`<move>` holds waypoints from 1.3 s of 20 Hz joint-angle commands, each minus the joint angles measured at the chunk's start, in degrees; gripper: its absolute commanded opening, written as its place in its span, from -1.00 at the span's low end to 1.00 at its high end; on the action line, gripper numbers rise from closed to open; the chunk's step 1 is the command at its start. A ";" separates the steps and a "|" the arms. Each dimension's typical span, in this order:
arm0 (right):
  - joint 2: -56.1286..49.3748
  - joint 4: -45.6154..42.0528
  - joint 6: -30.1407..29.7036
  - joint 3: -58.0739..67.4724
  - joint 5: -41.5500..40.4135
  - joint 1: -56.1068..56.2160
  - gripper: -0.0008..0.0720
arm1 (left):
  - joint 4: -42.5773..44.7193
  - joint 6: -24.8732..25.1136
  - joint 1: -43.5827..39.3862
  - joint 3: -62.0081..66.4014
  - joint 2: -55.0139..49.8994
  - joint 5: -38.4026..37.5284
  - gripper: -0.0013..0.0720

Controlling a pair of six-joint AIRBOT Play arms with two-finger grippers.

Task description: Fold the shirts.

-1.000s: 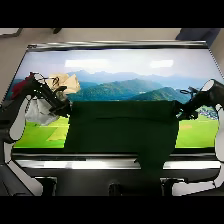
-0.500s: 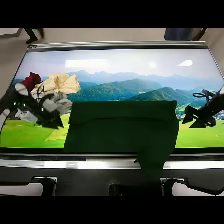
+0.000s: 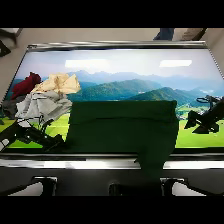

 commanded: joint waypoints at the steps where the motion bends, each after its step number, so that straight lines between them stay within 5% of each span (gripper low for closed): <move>1: 0.81 0.00 -1.40 -2.01 -0.04 -0.13 0.38 | -0.76 0.83 -0.11 -2.54 0.44 5.46 -0.02; 5: 6.67 0.66 -4.35 -15.34 -4.00 -0.13 0.39 | -2.25 -0.17 -0.09 -2.54 0.46 7.21 -0.88; 18: 11.98 12.52 -11.34 -40.06 -17.99 -0.13 0.32 | -2.23 0.48 -0.09 -2.51 0.52 6.93 -0.88; 23: 11.98 10.93 -9.35 -42.01 -20.57 -0.13 -0.25 | -2.21 0.48 -0.09 -2.51 0.52 6.29 -0.88; 25: 11.98 10.05 -9.57 -42.45 -19.69 -0.13 -0.85 | -2.19 0.59 -0.09 -2.51 0.52 6.12 -0.88; 26: 11.98 9.77 -9.84 -42.42 -19.56 -0.13 -0.86 | -2.21 0.76 -0.09 -2.47 0.52 6.10 -0.88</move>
